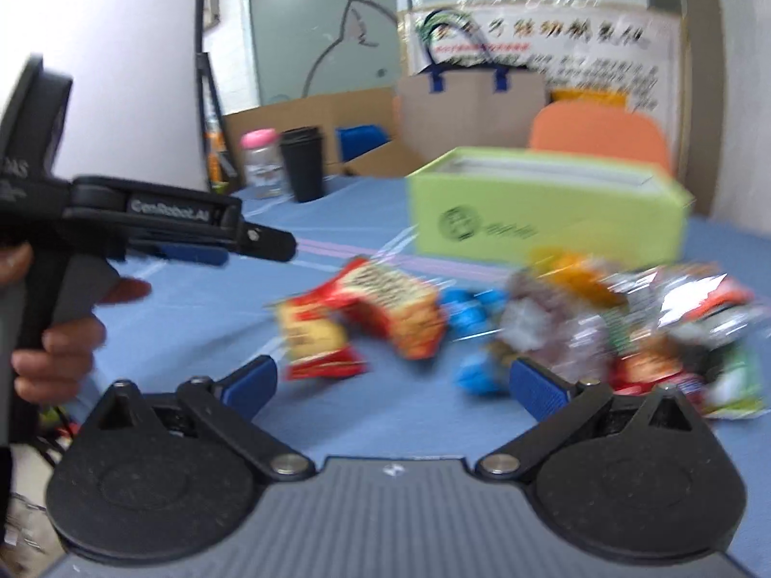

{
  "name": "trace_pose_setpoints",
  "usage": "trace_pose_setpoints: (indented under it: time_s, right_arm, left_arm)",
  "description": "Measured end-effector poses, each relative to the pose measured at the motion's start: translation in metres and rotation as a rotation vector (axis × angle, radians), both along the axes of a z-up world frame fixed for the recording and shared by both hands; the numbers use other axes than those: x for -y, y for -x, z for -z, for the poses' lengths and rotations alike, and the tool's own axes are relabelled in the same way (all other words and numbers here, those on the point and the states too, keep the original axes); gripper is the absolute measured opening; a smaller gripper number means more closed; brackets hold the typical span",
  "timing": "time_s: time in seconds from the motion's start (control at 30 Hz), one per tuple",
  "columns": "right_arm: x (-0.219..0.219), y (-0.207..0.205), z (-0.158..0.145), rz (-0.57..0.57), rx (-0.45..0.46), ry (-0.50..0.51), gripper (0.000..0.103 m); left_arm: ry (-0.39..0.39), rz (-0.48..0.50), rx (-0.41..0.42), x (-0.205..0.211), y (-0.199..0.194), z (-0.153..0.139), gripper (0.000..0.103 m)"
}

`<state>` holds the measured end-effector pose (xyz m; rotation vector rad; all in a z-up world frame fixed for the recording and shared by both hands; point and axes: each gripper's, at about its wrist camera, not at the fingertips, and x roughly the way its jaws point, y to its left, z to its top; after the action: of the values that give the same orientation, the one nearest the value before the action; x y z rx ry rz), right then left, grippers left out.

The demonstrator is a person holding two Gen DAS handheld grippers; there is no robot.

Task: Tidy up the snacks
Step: 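Move both tools back toward the snack pile, then grasp the yellow Want Want cracker packet with the left tool while the right tool grasps the round senbei packet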

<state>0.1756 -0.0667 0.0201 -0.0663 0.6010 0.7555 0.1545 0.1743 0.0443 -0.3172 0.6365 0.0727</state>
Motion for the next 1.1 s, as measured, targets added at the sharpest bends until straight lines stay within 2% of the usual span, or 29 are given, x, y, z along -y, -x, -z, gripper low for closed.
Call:
trace_pose_setpoints:
  time_s: [0.1, 0.17, 0.23, 0.3, 0.4, 0.53, 0.7, 0.87, 0.93, 1.03, 1.07, 1.1]
  right_arm:
    - [-0.039, -0.008, 0.011, -0.070, -0.024, 0.030, 0.102]
    - [-0.060, -0.015, 0.017, -0.075, 0.006, 0.075, 0.102]
    - [-0.076, -0.024, 0.022, -0.071, 0.013, 0.118, 0.102]
    - [-0.086, -0.032, 0.028, -0.086, -0.026, 0.131, 0.102]
    - [-0.097, -0.031, 0.033, -0.143, -0.053, 0.151, 0.102]
    - [-0.101, -0.016, 0.035, -0.164, -0.032, 0.178, 0.102]
    - [-0.091, -0.001, 0.033, -0.171, -0.036, 0.153, 0.102]
    - [-0.099, -0.014, 0.031, -0.111, 0.021, 0.190, 0.101]
    - [-0.102, -0.021, 0.035, -0.112, 0.004, 0.194, 0.092]
    - [-0.101, -0.021, 0.036, -0.104, 0.025, 0.180, 0.075]
    - [-0.100, -0.019, 0.034, -0.111, 0.027, 0.170, 0.056]
    - [-0.099, -0.017, 0.032, -0.100, 0.029, 0.175, 0.053]
  left_arm:
    - [0.099, -0.006, -0.051, -0.023, -0.006, 0.012, 0.061]
    - [0.148, 0.024, -0.070, -0.031, -0.011, 0.019, 0.057]
    - [0.168, 0.081, -0.092, -0.032, -0.017, 0.026, 0.049]
    - [0.183, 0.113, -0.115, -0.032, -0.026, 0.033, 0.041]
    - [0.169, 0.163, -0.142, -0.027, -0.035, 0.041, 0.037]
    - [0.154, 0.193, -0.138, -0.024, -0.036, 0.045, 0.037]
    - [0.150, 0.259, -0.134, -0.019, -0.029, 0.047, 0.034]
    - [0.104, 0.209, -0.137, -0.017, -0.039, 0.041, 0.036]
    - [0.099, 0.213, -0.136, -0.017, -0.042, 0.040, 0.042]
    - [0.078, 0.231, -0.144, -0.014, -0.040, 0.045, 0.040]
    - [0.064, 0.240, -0.133, -0.012, -0.037, 0.045, 0.035]
    - [0.083, 0.255, -0.122, -0.012, -0.034, 0.045, 0.022]
